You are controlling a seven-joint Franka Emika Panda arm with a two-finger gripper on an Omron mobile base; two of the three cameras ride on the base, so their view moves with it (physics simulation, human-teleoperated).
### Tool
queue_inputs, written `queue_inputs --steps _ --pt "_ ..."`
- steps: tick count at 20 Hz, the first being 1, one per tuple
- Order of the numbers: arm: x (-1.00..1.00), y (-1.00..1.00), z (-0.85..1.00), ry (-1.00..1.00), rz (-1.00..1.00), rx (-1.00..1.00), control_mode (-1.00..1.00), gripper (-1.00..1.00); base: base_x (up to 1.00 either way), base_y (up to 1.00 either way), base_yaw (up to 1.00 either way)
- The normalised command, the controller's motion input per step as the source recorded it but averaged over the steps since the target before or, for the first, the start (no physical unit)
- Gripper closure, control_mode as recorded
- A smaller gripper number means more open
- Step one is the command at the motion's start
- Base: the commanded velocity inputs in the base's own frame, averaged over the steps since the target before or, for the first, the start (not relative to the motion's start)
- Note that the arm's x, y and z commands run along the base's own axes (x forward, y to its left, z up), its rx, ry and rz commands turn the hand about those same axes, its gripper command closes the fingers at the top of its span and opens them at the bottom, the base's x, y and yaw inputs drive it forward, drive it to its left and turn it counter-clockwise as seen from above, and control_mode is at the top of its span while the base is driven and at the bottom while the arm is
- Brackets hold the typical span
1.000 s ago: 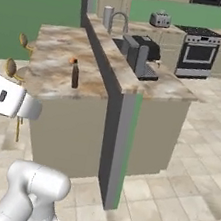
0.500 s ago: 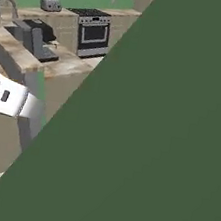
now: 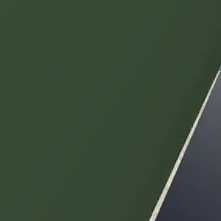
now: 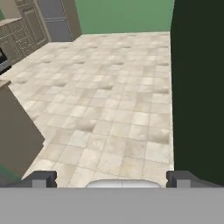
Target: Move the syrup bottle and shaker from the cabinet to the dining counter.
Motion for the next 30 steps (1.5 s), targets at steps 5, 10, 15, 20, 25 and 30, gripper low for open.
queue_inputs --steps 5,10,15,20,25,30 --pt "0.00 0.00 0.00 0.00 0.00 0.00 1.00 -1.00 1.00 0.06 -0.38" --pt "0.00 0.00 0.00 0.00 0.00 0.00 1.00 -1.00 1.00 0.62 -0.17" --pt "0.00 0.00 0.00 0.00 0.00 0.00 1.00 -1.00 1.00 0.78 -0.12" --pt "0.00 0.00 0.00 0.00 0.00 0.00 1.00 -1.00 1.00 0.97 -0.10" --pt "0.00 0.00 0.00 0.00 0.00 0.00 1.00 -1.00 1.00 1.00 -0.01" --pt "0.00 0.00 0.00 0.00 0.00 0.00 1.00 -1.00 1.00 0.74 0.00"
